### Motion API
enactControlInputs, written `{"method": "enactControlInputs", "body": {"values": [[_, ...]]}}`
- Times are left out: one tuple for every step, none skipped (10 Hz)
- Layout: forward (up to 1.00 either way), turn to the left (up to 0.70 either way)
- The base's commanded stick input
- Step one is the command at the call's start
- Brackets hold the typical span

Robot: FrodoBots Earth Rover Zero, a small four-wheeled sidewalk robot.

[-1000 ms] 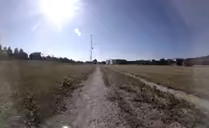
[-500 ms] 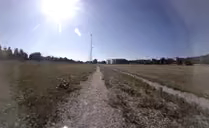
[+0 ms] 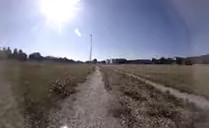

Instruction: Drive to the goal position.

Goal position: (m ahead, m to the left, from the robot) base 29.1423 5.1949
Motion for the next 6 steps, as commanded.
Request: {"method": "enactControlInputs", "body": {"values": [[0.50,0.00],[0.50,0.00],[0.50,0.00],[0.50,0.00],[0.50,0.00],[0.50,0.00]]}}
